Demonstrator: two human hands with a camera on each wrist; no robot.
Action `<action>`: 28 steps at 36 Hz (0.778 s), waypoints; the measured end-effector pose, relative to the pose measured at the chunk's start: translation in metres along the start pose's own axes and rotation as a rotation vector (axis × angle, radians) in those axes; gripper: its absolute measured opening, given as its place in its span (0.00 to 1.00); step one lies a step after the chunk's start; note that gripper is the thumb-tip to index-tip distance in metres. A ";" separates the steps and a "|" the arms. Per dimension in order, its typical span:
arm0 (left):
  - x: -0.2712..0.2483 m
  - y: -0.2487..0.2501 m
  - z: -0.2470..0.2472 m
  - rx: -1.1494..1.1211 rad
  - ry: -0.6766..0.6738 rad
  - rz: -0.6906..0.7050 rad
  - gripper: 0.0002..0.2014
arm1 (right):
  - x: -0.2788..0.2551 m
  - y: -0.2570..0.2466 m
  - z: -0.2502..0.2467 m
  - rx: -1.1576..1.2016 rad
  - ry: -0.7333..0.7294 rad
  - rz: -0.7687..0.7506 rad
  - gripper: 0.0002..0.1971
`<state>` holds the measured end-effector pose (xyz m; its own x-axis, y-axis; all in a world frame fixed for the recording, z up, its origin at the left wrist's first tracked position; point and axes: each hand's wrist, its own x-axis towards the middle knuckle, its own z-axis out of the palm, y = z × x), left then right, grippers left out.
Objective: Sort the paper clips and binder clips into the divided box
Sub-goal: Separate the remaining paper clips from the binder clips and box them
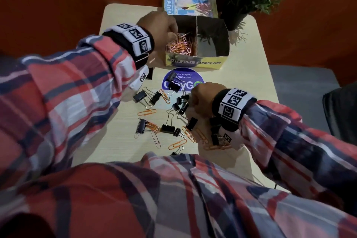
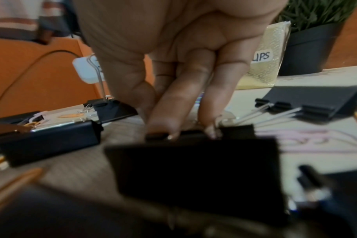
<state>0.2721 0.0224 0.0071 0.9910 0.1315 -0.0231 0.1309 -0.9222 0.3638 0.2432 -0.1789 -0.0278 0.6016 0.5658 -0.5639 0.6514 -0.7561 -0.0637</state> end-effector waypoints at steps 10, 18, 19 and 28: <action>-0.105 -0.011 0.024 0.130 -0.418 0.117 0.15 | 0.001 -0.003 -0.001 -0.109 -0.006 0.021 0.05; -0.126 -0.016 0.036 0.282 -0.459 0.217 0.31 | -0.004 0.006 -0.031 0.024 0.070 0.055 0.02; -0.125 -0.016 0.036 0.289 -0.455 0.216 0.30 | -0.003 0.005 -0.040 0.059 0.096 0.060 0.04; -0.120 -0.028 0.030 0.249 -0.417 0.108 0.24 | 0.025 -0.014 -0.118 -0.063 0.478 -0.042 0.12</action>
<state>0.1501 0.0217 -0.0287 0.9188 -0.0797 -0.3865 -0.0215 -0.9880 0.1527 0.3034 -0.1153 0.0567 0.7098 0.6943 -0.1189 0.6974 -0.7164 -0.0202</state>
